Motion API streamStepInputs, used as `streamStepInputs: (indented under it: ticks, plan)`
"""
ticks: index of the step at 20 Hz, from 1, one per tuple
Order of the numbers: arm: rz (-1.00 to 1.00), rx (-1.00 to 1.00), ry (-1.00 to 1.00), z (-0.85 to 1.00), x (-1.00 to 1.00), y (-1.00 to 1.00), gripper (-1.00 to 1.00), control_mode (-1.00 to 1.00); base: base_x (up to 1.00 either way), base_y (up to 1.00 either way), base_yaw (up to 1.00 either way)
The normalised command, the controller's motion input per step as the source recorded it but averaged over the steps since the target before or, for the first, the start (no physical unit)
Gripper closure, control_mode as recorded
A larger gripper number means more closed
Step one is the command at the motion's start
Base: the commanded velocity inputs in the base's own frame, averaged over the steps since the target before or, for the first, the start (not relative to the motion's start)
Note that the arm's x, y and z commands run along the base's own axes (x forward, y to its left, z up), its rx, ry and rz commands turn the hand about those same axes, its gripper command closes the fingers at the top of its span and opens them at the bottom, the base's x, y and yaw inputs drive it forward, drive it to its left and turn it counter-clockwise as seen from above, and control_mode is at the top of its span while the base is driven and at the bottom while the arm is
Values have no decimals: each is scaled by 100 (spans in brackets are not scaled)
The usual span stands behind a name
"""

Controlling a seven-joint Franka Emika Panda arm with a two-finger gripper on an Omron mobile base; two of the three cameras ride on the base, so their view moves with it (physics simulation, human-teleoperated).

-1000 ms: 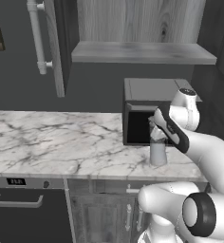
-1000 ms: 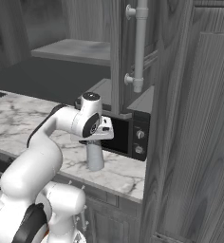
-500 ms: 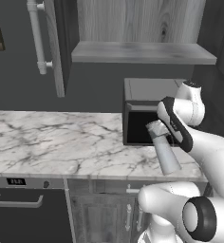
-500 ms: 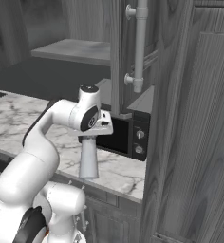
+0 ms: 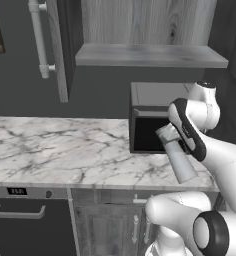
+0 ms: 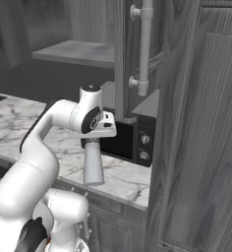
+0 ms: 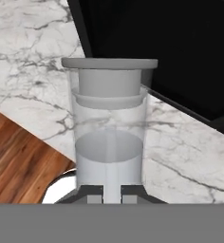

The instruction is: There is a tray on the dining counter. Grab the cup, mug, and pitcher and place them on the tray. The pitcher may be placed next to the tray if it cannot fit the tray.

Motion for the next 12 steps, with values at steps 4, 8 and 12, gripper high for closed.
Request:
streamStepInputs:
  ticks: [4, 8, 12]
  plan:
    - [0, 0, -4, 22, -15, 0, 100, -100, 0, 0, 0]
    - [0, 0, -3, 21, -24, 2, 100, -100, 0, 0, 0]
    - [0, 0, -5, 21, -33, 15, 100, -100, 0, 0, 0]
